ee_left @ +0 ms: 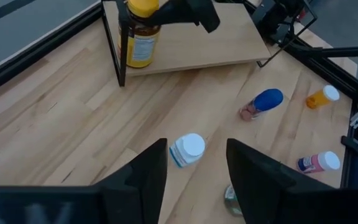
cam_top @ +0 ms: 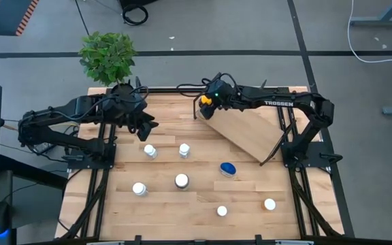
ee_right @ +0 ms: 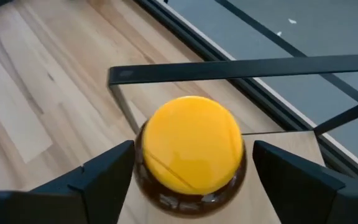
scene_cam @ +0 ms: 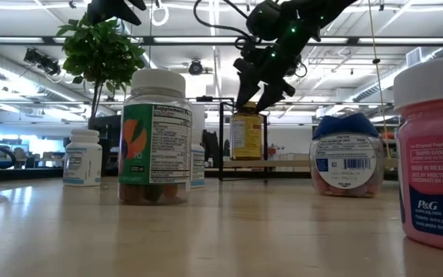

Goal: Pick and place medicine bottles onto shelf by color
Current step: Put the yellow medicine bottle on the shelf, then put the blue medicine bottle on the shelf

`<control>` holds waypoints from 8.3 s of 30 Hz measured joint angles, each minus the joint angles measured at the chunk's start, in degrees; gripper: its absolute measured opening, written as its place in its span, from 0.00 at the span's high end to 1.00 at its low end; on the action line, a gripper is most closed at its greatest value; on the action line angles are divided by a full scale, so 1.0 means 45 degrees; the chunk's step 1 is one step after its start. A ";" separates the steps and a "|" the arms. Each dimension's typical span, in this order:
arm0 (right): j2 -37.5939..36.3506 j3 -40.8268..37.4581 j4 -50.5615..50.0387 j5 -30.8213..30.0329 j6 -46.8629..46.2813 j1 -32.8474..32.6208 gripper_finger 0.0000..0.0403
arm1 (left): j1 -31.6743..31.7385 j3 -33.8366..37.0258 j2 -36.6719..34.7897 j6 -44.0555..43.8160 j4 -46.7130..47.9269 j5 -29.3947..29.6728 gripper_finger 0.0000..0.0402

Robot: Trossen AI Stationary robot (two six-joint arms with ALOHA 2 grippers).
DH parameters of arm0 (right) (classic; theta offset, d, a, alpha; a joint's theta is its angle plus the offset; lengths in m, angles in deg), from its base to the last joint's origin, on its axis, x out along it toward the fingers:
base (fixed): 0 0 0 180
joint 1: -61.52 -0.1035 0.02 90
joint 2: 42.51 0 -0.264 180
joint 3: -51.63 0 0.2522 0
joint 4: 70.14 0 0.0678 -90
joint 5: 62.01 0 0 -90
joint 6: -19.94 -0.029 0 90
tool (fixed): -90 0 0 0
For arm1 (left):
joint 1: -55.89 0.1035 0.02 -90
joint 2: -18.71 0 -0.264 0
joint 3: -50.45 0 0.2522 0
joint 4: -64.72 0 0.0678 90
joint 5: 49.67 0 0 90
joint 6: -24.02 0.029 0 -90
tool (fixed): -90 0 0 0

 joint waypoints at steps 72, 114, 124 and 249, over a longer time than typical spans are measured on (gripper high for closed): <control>-0.1859 -0.0049 -0.1846 -0.0029 -0.1321 0.2748 0.20 | 0.0000 0.0005 0.0000 -0.0233 0.0034 0.0005 0.58; 0.0486 0.0010 -0.6733 0.1897 -0.4639 -0.8543 0.14 | -0.0578 0.0010 0.0000 0.0238 0.0246 -0.0005 0.58; 0.1123 0.0000 -0.7029 0.1834 -0.5493 -0.8548 0.14 | -0.0578 0.0010 0.0000 0.0204 0.0751 -0.0015 0.58; 0.2164 0.2909 -0.5068 0.1958 -0.0461 0.0627 0.34 | -0.0569 0.0005 0.0000 -0.0239 0.0803 0.0000 0.58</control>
